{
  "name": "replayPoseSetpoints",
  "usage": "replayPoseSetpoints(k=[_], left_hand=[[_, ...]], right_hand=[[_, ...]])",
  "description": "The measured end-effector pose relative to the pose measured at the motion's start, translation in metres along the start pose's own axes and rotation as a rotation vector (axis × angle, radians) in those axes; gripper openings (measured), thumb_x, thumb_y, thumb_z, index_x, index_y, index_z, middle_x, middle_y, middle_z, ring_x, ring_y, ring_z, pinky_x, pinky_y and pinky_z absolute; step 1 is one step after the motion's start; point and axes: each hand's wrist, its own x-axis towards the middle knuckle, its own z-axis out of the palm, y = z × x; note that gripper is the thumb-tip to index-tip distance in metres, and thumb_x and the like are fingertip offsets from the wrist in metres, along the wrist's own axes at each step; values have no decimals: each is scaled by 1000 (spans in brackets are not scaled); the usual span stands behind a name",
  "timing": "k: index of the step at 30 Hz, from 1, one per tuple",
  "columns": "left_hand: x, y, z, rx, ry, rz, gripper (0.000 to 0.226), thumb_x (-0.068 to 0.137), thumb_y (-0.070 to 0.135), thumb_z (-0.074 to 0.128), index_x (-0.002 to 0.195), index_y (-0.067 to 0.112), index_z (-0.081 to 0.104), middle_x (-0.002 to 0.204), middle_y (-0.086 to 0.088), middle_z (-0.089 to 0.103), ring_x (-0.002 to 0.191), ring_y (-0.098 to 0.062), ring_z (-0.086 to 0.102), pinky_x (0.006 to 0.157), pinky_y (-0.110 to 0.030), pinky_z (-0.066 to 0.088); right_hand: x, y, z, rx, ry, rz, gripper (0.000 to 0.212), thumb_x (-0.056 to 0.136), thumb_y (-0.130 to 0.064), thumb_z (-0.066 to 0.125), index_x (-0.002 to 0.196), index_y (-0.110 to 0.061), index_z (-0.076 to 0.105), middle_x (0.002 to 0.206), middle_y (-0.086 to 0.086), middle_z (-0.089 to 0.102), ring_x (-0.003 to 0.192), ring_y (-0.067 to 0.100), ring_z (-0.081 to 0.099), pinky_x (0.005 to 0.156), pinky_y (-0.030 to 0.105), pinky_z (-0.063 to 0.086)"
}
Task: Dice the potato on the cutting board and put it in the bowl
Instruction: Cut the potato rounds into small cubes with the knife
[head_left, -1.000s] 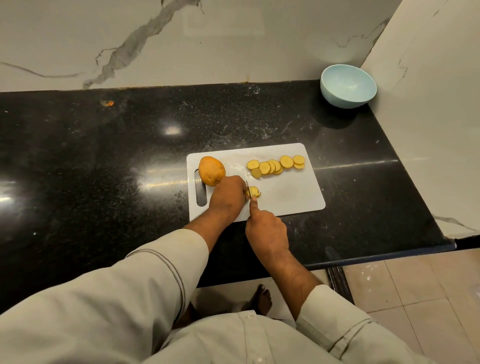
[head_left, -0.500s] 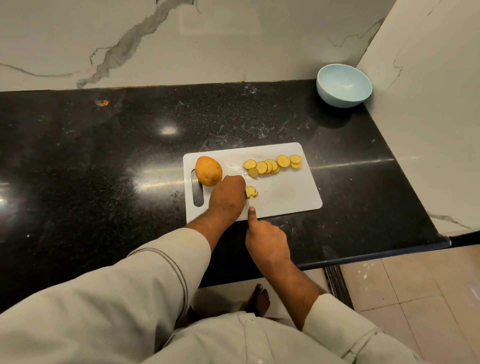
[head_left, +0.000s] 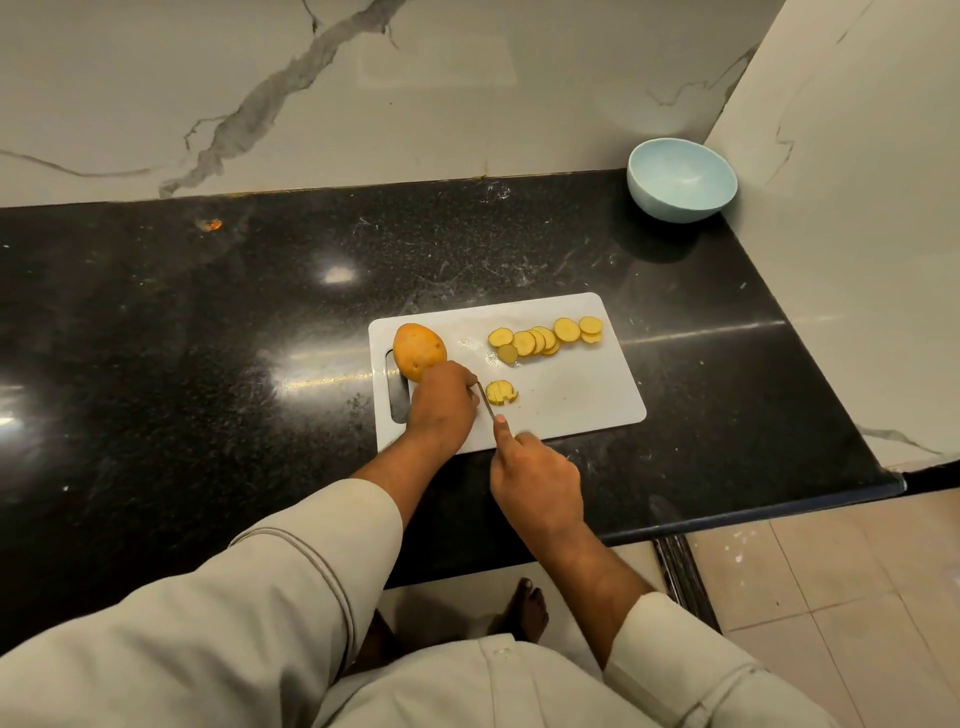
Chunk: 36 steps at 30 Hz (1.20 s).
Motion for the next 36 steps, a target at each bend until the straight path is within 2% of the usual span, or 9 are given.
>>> replayPoseSetpoints(k=[3,5,9,12,15,19,25,30,36], left_hand=[[-4,2,0,20,15,-7,21,90,1,52,94,6,72,94,-13,69,75,-22,57,63,-25,41],[-3,3,1,44,14,-13,19,90,2,53,91,6,71,89,-11,68,70,-20,55,61,-25,40],[1,5,0,79,-17,1,18,91,4,54,97,5,71,95,-12,69,83,-25,63,66,-27,46],[3,9,1,160,-44,49,27,93,4,52,115,7,66,114,-11,66,102,-26,62,83,-31,51],[1,15,7,240,-68,135,29,95,7,47,120,9,62,123,-10,59,112,-26,56,94,-33,46],[-2,29,18,311,-83,198,30,98,12,45,126,12,56,128,-11,52,116,-27,52,94,-33,42],[-4,52,30,415,-81,212,26,98,14,48,122,11,57,124,-11,52,111,-28,54,88,-34,46],[1,63,43,380,-50,209,21,97,16,49,113,9,61,117,-11,55,103,-27,56,75,-29,40],[17,85,56,311,39,284,28,96,19,52,118,9,65,117,-9,58,110,-26,52,89,-35,44]], right_hand=[[11,-8,1,-5,-5,-14,42,99,-20,45,139,-10,48,103,8,57,72,25,62,55,30,42],[13,-11,2,5,-12,-14,41,99,-14,45,139,-6,47,104,9,57,72,26,63,57,32,47],[16,-11,3,-1,-8,-13,38,99,-13,47,136,-5,48,104,10,56,70,26,63,57,32,48],[17,-5,1,-15,-2,10,37,101,-15,44,136,-6,48,104,9,55,72,26,63,58,35,52],[15,3,-1,-19,7,33,37,101,-18,43,136,-8,47,104,6,54,73,23,63,60,34,54],[12,21,-4,-28,38,80,37,102,-22,45,136,-11,48,99,3,54,69,17,60,54,26,47],[14,65,-14,-49,51,143,41,103,-27,41,141,-13,44,103,3,52,73,17,60,57,28,49],[21,95,-20,-29,79,173,41,101,-28,45,139,-13,48,104,3,54,74,16,61,59,25,49],[25,119,-26,34,95,111,41,101,-29,47,138,-12,50,107,3,57,78,16,64,65,26,56]])
